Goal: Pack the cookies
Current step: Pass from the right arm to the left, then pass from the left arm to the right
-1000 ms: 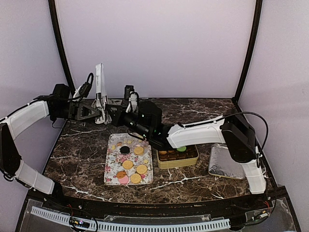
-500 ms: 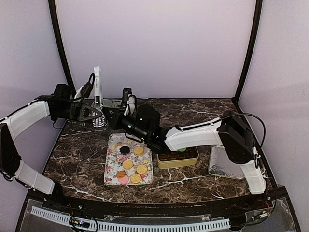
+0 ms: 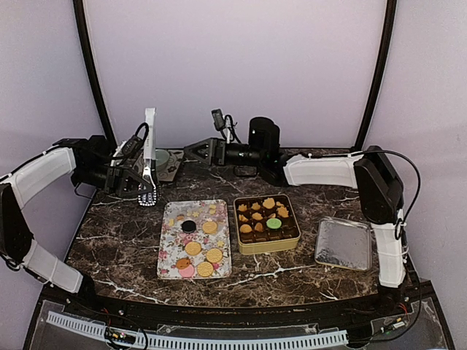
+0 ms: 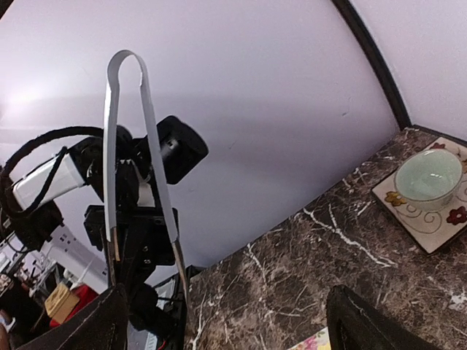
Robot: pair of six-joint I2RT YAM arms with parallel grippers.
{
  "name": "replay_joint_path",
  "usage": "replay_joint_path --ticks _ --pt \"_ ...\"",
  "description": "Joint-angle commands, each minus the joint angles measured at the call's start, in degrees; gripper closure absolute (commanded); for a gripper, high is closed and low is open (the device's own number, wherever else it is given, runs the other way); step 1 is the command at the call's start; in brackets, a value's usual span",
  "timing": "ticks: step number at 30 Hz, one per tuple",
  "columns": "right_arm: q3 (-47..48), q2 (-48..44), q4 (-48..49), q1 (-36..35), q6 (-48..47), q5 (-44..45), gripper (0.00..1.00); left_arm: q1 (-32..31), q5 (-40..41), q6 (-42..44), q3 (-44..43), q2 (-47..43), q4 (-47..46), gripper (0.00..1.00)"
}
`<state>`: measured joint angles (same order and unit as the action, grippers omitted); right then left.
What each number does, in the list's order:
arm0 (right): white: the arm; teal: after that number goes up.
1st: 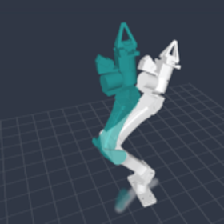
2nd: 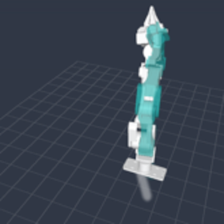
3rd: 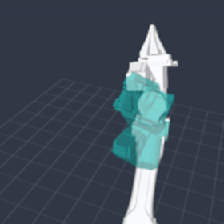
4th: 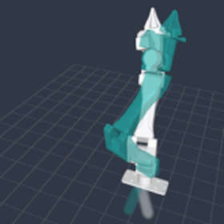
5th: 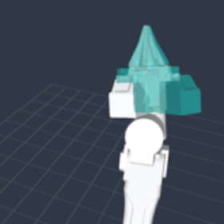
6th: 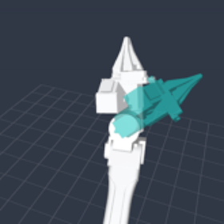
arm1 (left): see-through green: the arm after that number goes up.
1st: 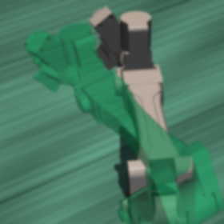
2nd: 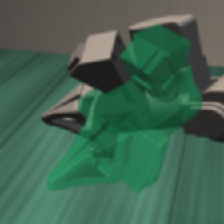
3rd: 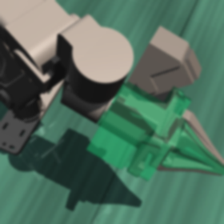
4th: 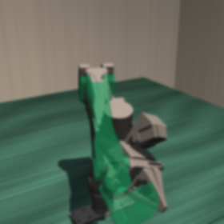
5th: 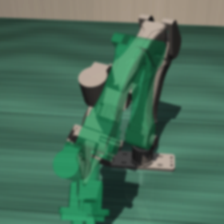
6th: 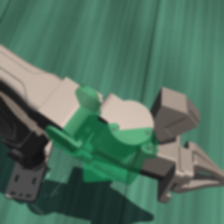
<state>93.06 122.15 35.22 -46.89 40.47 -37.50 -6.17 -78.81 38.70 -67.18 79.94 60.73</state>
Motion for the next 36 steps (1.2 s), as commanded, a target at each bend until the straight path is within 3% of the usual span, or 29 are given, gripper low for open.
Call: replay_joint_path --ticks 1,4,17,23,29,32,34,36 --pt "6.7 -1.8 -15.8 -2.3 -9.5 -13.4 0.04 -2.7 3.1 16.3 -2.2 1.2 14.1 1.0" --pt "10.3 -0.5 -20.7 -2.4 -11.6 -15.1 0.04 -4.5 6.3 17.4 -1.8 0.7 14.4 1.0" --pt "19.7 6.3 -22.8 -6.5 -10.8 -19.6 0.1 -6.5 12.9 15.6 -3.4 1.0 10.5 1.0" --pt "21.8 9.0 -16.3 -7.2 -5.3 -20.6 0.19 -7.3 14.1 14.5 -3.1 0.4 8.2 1.0" --pt "23.9 11.0 -16.4 -7.9 -4.4 -19.3 0.22 -7.7 16.0 14.0 -2.4 0.5 7.0 1.0" --pt "18.3 9.5 -6.5 -7.2 0.7 -18.7 0.23 -7.7 16.0 14.1 -2.2 -0.1 6.8 1.0" --pt "14.8 8.9 2.5 -6.8 6.2 -19.0 0.28 -7.7 16.3 13.9 -1.9 -0.5 6.4 1.0" --pt "14.7 9.6 5.7 -6.7 9.1 -19.9 0.34 -7.7 16.4 13.6 -2.0 -0.6 6.0 1.0"
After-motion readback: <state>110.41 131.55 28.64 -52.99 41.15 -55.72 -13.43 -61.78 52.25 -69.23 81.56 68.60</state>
